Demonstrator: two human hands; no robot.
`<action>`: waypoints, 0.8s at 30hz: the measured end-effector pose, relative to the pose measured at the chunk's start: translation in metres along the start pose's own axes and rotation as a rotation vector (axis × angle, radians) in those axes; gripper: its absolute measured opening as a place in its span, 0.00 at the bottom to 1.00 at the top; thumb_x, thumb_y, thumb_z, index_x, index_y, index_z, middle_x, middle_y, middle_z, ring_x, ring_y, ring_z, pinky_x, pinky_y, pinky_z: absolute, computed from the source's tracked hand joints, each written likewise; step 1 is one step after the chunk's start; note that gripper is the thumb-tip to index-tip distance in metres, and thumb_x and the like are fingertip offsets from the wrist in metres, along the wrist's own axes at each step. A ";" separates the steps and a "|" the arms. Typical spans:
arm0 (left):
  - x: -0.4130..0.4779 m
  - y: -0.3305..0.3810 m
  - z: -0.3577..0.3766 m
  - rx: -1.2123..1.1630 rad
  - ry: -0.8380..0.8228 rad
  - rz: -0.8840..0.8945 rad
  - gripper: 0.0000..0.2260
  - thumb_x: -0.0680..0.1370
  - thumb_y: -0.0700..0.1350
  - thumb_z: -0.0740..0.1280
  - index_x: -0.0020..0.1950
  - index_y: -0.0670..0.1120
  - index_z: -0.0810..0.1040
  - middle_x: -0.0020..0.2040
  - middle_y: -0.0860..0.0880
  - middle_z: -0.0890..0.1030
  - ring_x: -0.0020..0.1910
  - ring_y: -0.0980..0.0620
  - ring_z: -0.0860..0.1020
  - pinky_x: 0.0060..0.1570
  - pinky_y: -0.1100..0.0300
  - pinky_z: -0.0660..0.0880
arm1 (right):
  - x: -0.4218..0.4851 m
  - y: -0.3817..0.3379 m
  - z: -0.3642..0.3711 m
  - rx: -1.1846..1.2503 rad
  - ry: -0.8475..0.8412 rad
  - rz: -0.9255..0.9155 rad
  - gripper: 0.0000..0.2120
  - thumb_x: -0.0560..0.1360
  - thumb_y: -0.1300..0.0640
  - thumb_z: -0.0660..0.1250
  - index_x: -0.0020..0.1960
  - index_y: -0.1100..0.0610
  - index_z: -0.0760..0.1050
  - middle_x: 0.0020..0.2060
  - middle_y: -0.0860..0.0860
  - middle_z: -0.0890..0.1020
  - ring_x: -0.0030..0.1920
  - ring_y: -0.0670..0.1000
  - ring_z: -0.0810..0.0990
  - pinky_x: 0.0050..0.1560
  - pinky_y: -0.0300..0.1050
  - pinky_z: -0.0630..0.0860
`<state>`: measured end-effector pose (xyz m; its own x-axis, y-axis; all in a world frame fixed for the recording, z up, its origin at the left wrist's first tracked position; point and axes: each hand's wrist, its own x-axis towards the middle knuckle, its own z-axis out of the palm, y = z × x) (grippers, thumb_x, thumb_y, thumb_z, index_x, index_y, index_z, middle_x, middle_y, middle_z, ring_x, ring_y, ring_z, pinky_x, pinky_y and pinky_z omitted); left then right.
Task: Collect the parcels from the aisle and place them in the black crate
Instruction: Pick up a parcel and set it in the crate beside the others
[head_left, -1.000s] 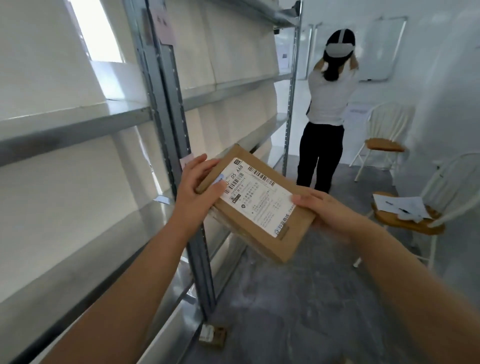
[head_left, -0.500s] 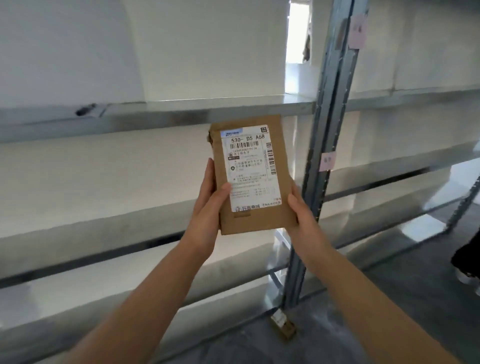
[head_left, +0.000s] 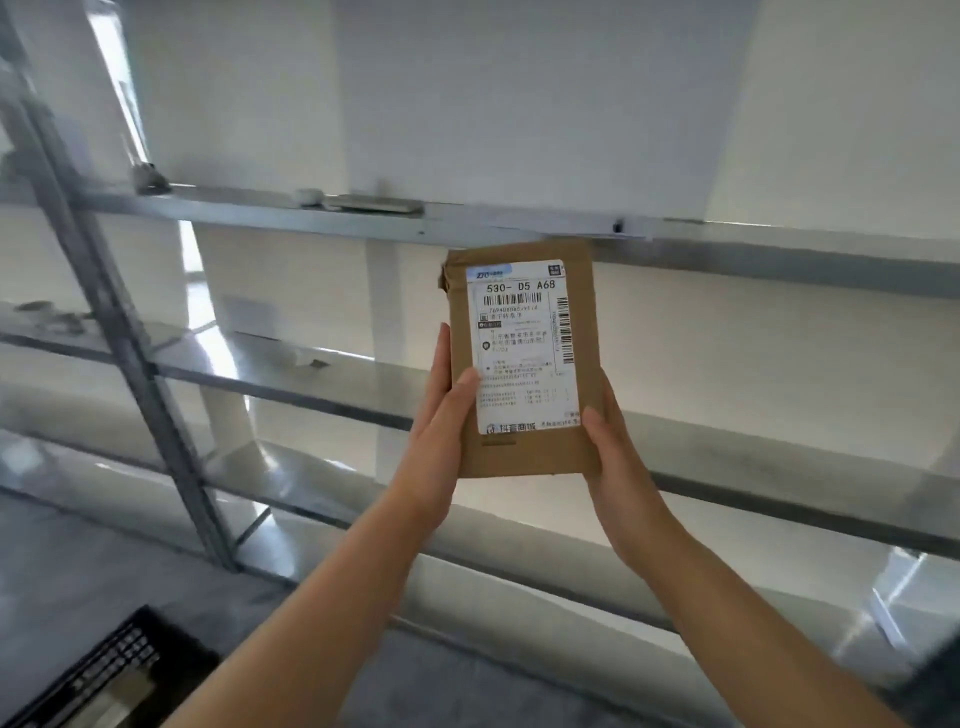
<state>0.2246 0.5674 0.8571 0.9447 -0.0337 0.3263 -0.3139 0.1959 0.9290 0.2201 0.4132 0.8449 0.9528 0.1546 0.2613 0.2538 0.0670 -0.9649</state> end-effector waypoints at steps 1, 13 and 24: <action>-0.004 0.005 -0.023 0.013 0.033 -0.001 0.25 0.79 0.55 0.58 0.75 0.62 0.55 0.67 0.53 0.75 0.61 0.52 0.78 0.59 0.48 0.76 | 0.005 0.002 0.024 0.007 -0.035 0.002 0.29 0.71 0.38 0.52 0.72 0.38 0.55 0.68 0.38 0.69 0.65 0.38 0.69 0.60 0.36 0.69; -0.053 0.049 -0.258 0.123 0.349 -0.002 0.27 0.77 0.55 0.59 0.75 0.64 0.54 0.67 0.53 0.75 0.64 0.51 0.76 0.65 0.46 0.71 | 0.045 0.044 0.263 0.129 -0.326 0.046 0.23 0.78 0.43 0.46 0.72 0.40 0.57 0.64 0.35 0.72 0.59 0.29 0.72 0.50 0.23 0.70; -0.064 0.051 -0.410 0.238 0.701 -0.041 0.23 0.81 0.51 0.57 0.74 0.62 0.56 0.66 0.56 0.75 0.62 0.57 0.76 0.65 0.52 0.72 | 0.133 0.099 0.413 0.184 -0.751 0.070 0.28 0.73 0.47 0.64 0.71 0.39 0.59 0.67 0.43 0.72 0.66 0.45 0.72 0.67 0.52 0.69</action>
<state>0.1876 0.9813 0.8117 0.7702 0.6129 0.1766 -0.2140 -0.0125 0.9768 0.3031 0.8476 0.7942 0.5802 0.7869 0.2099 0.1031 0.1847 -0.9774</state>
